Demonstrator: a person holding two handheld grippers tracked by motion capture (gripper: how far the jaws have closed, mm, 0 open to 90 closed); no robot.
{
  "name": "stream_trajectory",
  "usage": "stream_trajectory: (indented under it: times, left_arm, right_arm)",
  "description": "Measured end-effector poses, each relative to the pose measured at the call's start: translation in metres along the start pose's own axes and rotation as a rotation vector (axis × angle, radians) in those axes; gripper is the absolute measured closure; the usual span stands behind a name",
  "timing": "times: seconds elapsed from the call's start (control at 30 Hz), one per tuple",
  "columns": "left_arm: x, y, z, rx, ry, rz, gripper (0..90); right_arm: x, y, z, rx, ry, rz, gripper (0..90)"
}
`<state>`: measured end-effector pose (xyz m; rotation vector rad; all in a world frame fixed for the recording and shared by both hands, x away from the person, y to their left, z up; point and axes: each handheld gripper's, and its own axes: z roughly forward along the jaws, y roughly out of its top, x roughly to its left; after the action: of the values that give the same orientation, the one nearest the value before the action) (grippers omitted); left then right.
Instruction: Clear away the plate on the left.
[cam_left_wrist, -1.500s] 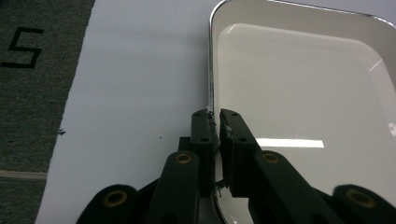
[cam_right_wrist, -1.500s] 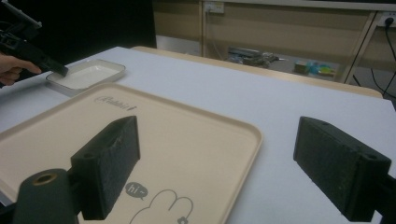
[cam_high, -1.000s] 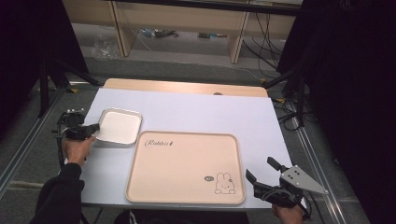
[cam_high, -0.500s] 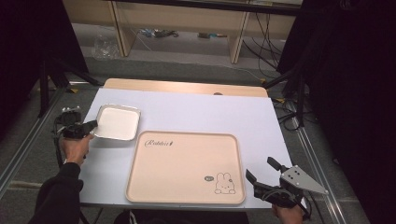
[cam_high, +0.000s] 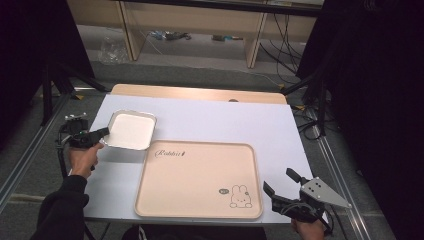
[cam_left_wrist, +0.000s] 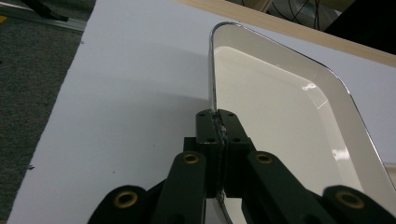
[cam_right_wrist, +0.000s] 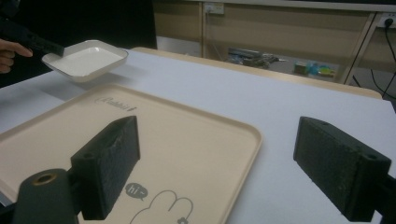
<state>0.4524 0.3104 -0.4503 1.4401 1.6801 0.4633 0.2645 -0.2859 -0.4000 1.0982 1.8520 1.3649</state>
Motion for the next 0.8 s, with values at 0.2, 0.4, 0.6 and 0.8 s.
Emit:
stream_trajectory:
  times: [0.2, 0.4, 0.6, 0.8]
  left_arm:
    - [-0.011, 0.000, -0.003, 0.027, -0.047, 0.042, 88.3]
    - [-0.026, -0.003, -0.003, 0.045, -0.117, 0.050, 88.3]
    - [-0.040, -0.007, -0.004, 0.072, -0.160, 0.073, 88.3]
    - [-0.058, -0.017, -0.002, 0.102, -0.217, 0.097, 88.3]
  right_arm:
    - [0.000, 0.000, 0.000, -0.001, 0.002, 0.000, 15.2]
    - [0.000, 0.000, 0.000, -0.001, 0.001, -0.002, 15.2]
    - [0.000, 0.000, 0.000, -0.002, 0.001, -0.003, 15.2]
    - [0.000, 0.000, 0.000, 0.001, 0.002, 0.000, 15.2]
